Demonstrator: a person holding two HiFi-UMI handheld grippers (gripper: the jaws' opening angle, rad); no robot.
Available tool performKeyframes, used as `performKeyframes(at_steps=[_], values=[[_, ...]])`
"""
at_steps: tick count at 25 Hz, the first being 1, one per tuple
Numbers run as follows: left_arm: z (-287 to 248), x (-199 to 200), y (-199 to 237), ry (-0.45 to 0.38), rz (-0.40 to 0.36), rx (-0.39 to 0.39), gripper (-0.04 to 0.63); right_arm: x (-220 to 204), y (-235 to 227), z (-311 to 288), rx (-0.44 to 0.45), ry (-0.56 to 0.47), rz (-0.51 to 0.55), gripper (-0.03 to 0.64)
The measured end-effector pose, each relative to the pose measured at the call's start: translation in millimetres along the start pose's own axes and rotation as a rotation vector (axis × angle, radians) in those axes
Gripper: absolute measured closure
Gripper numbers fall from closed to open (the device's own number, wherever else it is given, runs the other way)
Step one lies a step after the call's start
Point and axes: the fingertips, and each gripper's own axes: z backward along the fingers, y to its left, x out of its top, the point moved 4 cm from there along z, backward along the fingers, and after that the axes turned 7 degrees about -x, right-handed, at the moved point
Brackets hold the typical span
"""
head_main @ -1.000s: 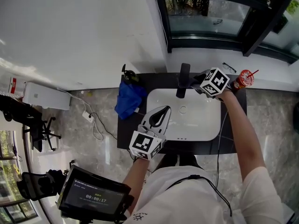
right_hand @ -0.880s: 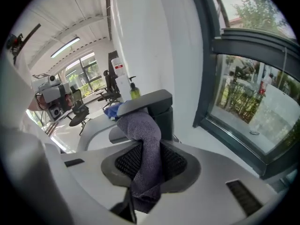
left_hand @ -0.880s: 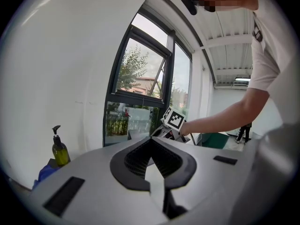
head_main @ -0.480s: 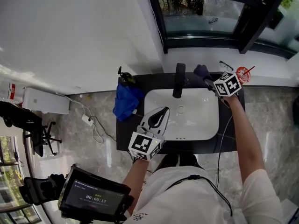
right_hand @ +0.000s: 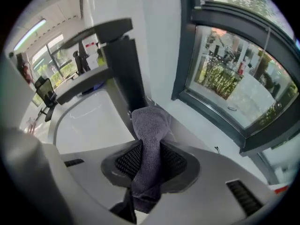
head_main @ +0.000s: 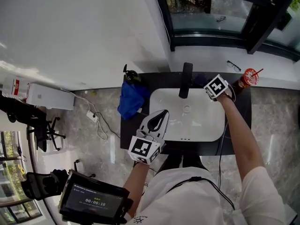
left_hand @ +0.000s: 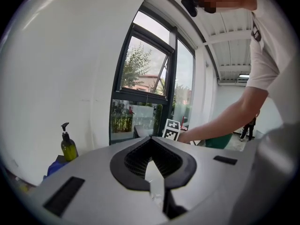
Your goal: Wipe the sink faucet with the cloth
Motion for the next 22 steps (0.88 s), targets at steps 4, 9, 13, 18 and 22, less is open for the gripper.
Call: performKeyframes(at_steps=[4,9,13,18,22], values=[[5.0,-0.8,1.6,0.006,0.004,0.016,0.595,15.5,14.9,-13.5,-0.030,0.062,0.139,0.514],[6.3,-3.4,-0.4,0.004,0.009,0.013,0.595,30.8,20.3,-11.6,0.024,0.008,0.195,0.514],[5.7,-3.0,-1.2,0.001,0.008,0.004,0.595,40.1,20.4,12.4,0.074,-0.120,0.170,0.514],[-2.0,3.7,-4.9,-0.018,0.004,-0.020,0.595,59.6,10.2,56.7,0.056,-0.278,0.201,0.514],[-6.5,4.8,-6.4,-0.024,-0.001,-0.039,0.595,79.3,2.0,99.7,0.100,-0.460,0.177,0.514]])
